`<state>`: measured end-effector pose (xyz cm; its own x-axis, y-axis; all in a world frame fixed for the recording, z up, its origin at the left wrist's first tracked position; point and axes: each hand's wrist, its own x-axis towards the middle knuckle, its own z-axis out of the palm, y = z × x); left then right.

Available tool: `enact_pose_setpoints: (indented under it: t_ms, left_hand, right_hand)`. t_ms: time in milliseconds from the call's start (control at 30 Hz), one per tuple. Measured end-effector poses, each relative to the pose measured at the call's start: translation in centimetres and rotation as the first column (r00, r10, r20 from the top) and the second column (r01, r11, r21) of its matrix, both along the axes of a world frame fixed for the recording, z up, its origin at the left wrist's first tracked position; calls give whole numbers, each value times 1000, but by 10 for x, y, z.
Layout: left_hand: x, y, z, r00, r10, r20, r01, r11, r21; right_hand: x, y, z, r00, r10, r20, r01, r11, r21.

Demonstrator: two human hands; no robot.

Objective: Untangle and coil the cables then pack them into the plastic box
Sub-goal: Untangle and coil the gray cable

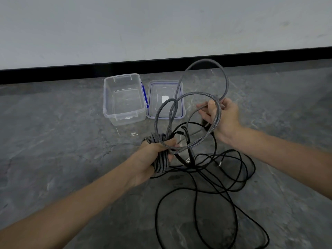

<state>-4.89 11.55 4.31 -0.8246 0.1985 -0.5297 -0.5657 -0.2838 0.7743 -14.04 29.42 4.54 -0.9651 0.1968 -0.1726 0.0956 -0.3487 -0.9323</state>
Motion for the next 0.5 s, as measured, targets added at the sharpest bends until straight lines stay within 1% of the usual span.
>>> enact_pose_setpoints:
  t_ms: [67,133,200,267,400,500]
  left_hand:
    - [0,0,0,1000,8,-5,-8,1000,18]
    - [-1,1,-1,1000,21,-14,-21,1000,9]
    - [-2,1,-1,999,30,-14,-30,999,-14]
    - [-3,0,-4,999,47,-2,-47,997,-58]
    - [-3,3,-7,996,86,20,-82,982,-169]
    - [-4,7,-8,981,184,58,-168,962,-213]
  right_hand:
    - [-8,4,6,999,-32,-32,35,996,79]
    - [-21,11,13,992,-104,-78,113,985,129]
    - [-31,21,21,982,-162,-98,174,977,124]
    - [-38,32,26,978,-178,-106,192,973,130]
    - [-36,40,28,985,-153,-80,168,959,228]
    - [-20,33,20,997,-66,-32,73,933,353]
